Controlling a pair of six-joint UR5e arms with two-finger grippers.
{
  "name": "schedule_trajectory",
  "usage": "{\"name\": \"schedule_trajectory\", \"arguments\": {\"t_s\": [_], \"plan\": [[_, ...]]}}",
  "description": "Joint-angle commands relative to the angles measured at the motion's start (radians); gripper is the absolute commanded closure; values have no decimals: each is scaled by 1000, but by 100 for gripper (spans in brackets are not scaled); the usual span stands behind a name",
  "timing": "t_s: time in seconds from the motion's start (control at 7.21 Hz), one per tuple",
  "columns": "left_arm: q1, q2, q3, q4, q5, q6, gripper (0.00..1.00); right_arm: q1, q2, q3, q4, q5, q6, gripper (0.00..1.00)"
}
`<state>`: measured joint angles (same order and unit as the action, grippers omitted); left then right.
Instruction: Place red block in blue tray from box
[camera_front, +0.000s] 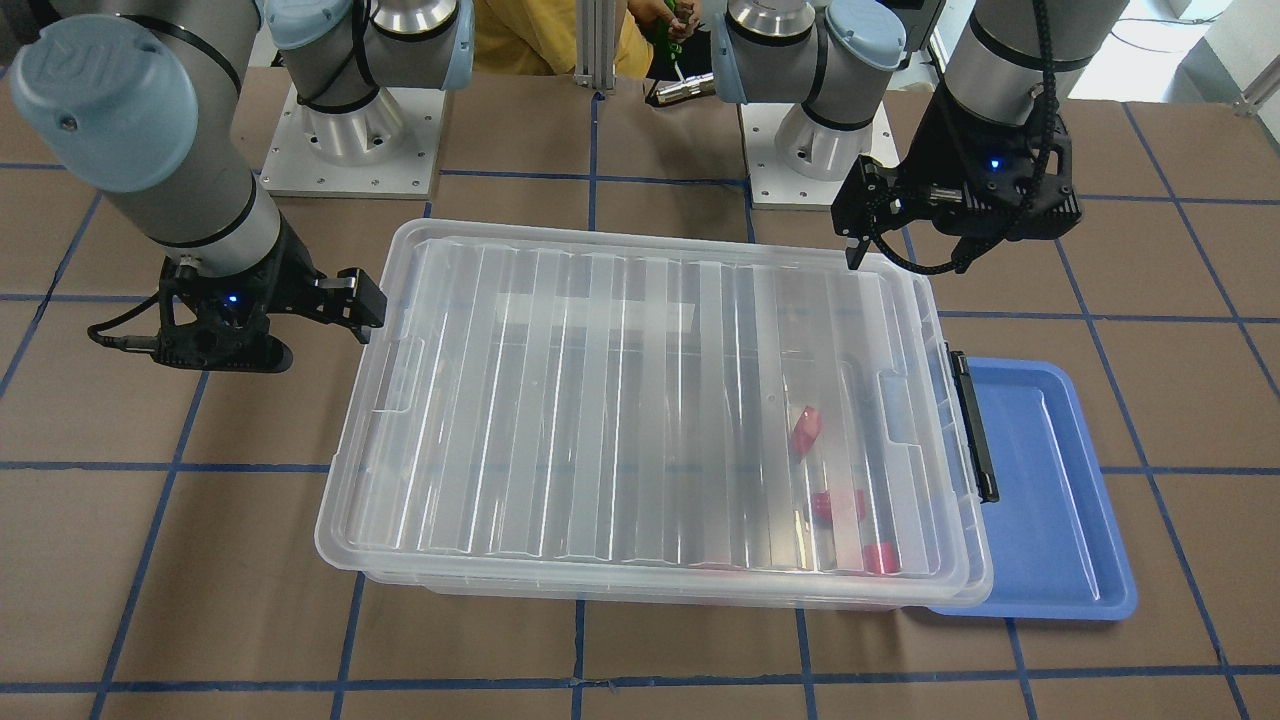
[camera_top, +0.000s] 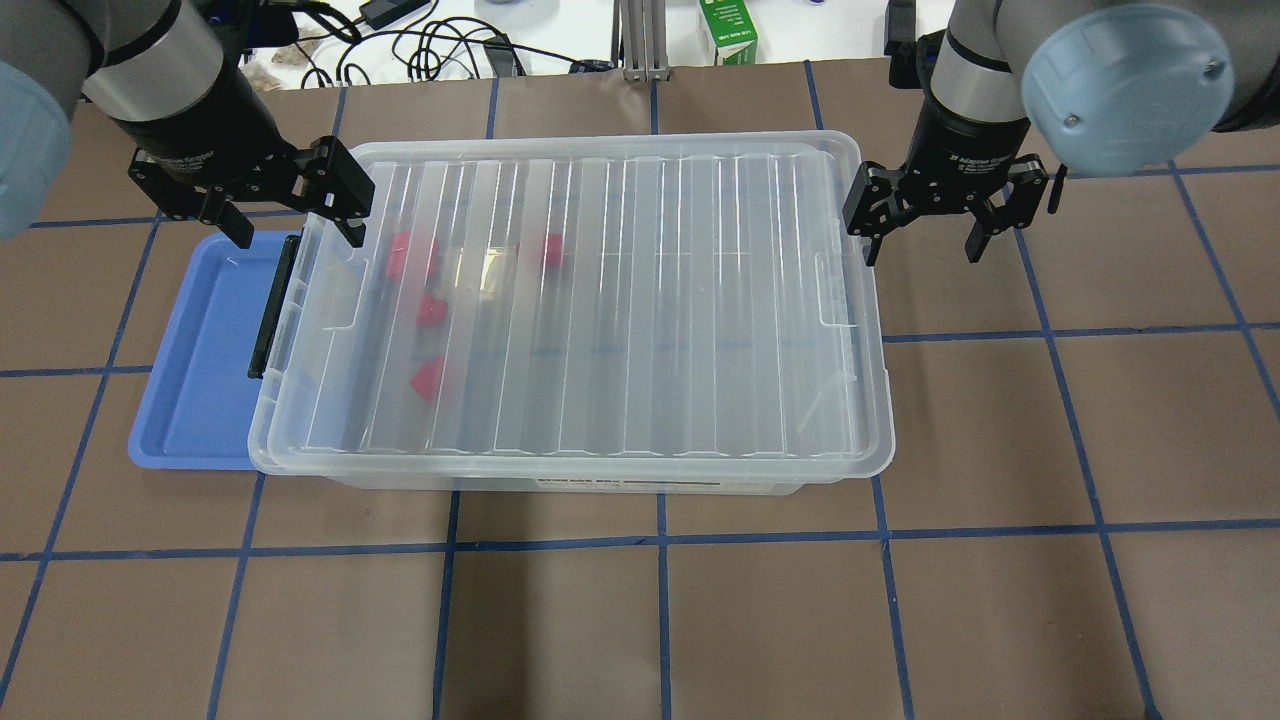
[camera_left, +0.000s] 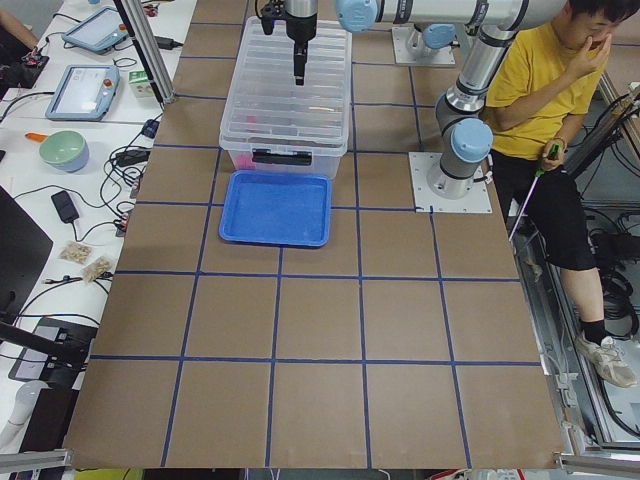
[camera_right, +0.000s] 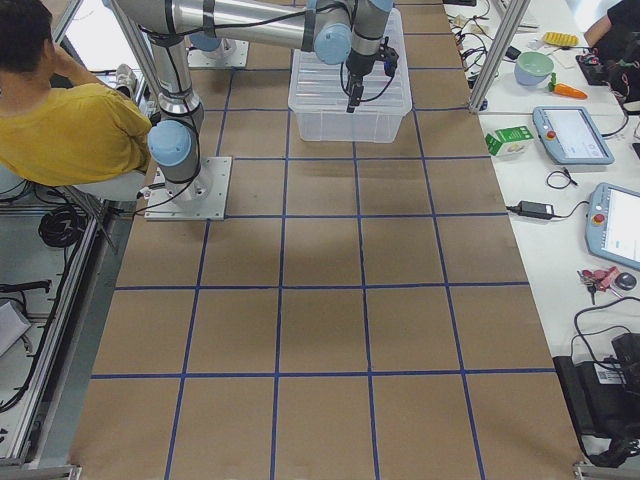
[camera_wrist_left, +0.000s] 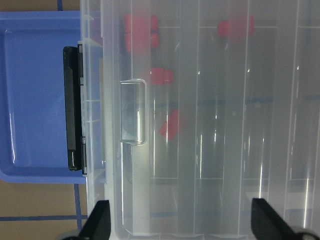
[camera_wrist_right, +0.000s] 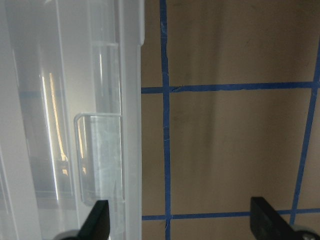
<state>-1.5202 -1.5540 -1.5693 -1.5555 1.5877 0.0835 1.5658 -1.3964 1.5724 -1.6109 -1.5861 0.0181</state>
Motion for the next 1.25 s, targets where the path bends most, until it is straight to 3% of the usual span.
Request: {"name": "schedule_trajectory", "arguments": {"t_s": [0.0, 1.11], "plan": [[0, 0, 0, 0, 0, -1, 0, 0, 37, 0, -37, 0, 3, 0], [0, 3, -2, 0, 2, -1, 0, -13, 99, 0, -41, -11, -15, 0]]}}
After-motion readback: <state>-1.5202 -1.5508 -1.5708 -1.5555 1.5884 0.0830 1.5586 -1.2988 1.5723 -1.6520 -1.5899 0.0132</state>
